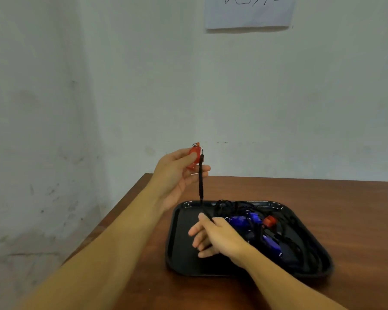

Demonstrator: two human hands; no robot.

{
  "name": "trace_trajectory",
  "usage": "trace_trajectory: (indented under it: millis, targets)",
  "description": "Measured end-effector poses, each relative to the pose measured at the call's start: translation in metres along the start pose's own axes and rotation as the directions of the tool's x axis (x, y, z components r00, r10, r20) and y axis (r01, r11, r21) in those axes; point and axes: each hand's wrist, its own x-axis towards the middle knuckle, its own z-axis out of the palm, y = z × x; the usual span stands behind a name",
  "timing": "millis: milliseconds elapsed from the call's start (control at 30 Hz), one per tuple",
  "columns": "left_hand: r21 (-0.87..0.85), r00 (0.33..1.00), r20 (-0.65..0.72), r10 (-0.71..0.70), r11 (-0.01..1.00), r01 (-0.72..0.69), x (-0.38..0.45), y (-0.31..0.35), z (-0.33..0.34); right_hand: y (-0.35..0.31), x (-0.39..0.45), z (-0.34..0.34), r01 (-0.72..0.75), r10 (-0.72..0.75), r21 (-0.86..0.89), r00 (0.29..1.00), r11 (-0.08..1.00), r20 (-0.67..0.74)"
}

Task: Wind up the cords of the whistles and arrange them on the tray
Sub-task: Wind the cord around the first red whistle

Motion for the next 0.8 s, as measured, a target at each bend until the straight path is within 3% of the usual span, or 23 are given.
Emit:
trace_trajectory:
  millis: [100,167,233,267,367,467,600,800]
  targets:
    - [0.027,1.0,-0.017,0.022,0.999,-0.021,0.004,-0.006,-0.002,0.004,0.0,-0.036,-0.045,0.039,-0.028,0.983,0.999,-0.18]
    - [0.104,0.998,-0.021,0.056,0.993,-0.054,0.005,-0.01,0.001,0.0,-0.004,-0.057,-0.037,-0.012,-0.21,0.973,0.977,-0.23]
    - [0.216,0.994,-0.021,0.109,0.971,-0.102,0.004,-0.015,0.006,-0.014,-0.012,-0.068,0.047,-0.114,-0.413,0.984,0.91,-0.139]
    - [0.254,0.991,-0.008,0.136,0.958,-0.13,0.003,-0.016,0.009,-0.024,-0.016,-0.068,0.119,-0.162,-0.431,0.984,0.894,-0.066]
    - [0.316,0.98,0.084,0.182,0.928,-0.199,-0.003,-0.017,0.018,-0.051,-0.023,-0.052,0.342,-0.34,-0.196,0.939,0.919,0.045]
    - [0.33,0.976,0.118,0.18,0.92,-0.21,-0.008,-0.013,0.023,-0.07,-0.026,-0.033,0.503,-0.503,-0.024,0.864,0.864,-0.032]
    - [0.141,0.991,0.11,0.07,0.986,-0.085,-0.009,-0.004,0.015,-0.086,-0.029,-0.028,0.58,-0.552,0.183,0.813,0.794,-0.184]
    - [-0.152,0.998,0.047,0.032,0.988,-0.025,-0.015,0.014,0.012,-0.099,-0.017,-0.034,0.609,-0.594,-0.077,0.724,0.789,-0.35]
